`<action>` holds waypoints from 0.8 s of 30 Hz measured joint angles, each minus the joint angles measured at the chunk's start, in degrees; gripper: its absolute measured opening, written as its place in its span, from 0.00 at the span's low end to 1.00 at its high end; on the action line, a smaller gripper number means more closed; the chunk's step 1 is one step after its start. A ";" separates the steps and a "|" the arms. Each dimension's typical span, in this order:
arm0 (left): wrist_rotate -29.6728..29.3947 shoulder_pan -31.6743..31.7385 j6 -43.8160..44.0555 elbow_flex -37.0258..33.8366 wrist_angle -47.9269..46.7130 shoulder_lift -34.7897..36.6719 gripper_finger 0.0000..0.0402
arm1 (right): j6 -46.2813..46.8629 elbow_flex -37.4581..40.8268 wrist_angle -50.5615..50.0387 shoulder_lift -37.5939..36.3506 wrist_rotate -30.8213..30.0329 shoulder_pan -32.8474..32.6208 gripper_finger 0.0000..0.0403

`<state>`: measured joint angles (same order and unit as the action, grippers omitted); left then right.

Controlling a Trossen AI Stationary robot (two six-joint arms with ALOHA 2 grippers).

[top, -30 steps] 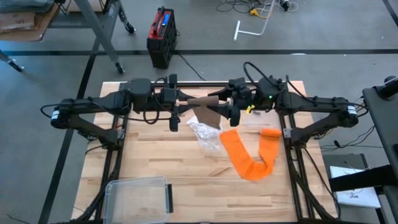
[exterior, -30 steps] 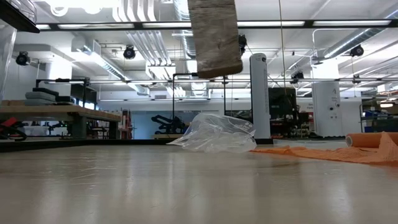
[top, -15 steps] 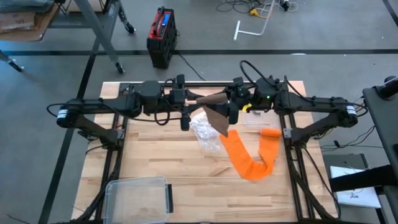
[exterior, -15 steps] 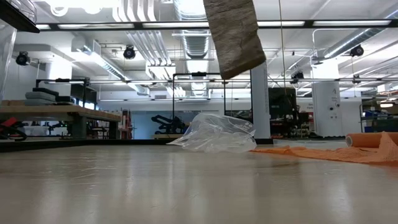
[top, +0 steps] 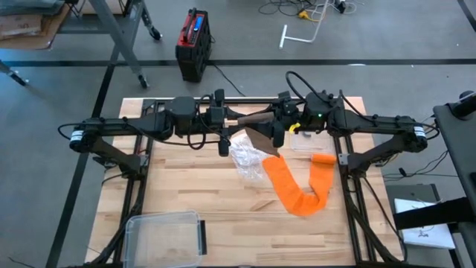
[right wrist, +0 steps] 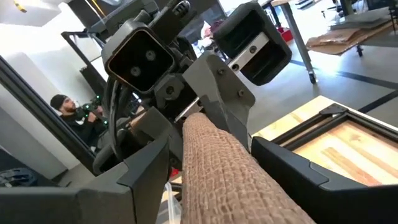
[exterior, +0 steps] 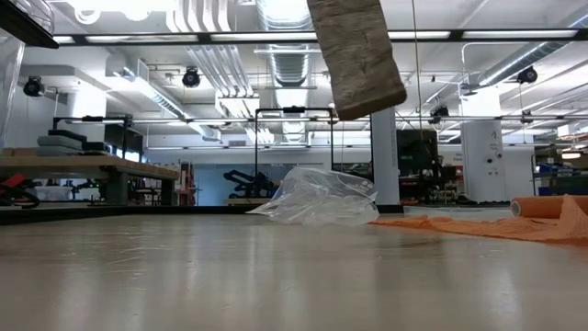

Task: Roll bandage
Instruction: Roll the brown bandage

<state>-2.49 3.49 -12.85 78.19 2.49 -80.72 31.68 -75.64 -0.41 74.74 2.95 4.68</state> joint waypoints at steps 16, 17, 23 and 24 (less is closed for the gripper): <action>0.49 -0.04 -0.10 0.00 0.37 -0.13 0.25 | -2.35 0.00 -0.46 0.15 0.09 0.36 0.35; 0.51 -0.07 0.03 0.00 0.00 -0.01 0.27 | -2.75 0.00 -0.61 0.07 0.10 0.36 0.31; 2.00 -0.20 1.85 0.02 -5.46 2.32 0.47 | -8.69 0.09 -0.71 0.07 2.76 0.38 0.19; 2.34 -0.23 2.28 0.04 -6.74 2.74 0.50 | -9.87 0.15 -0.66 0.11 3.22 0.36 0.19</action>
<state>-0.15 3.25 -10.57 78.24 -4.25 -77.99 21.81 -75.48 -1.07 74.85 6.18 5.05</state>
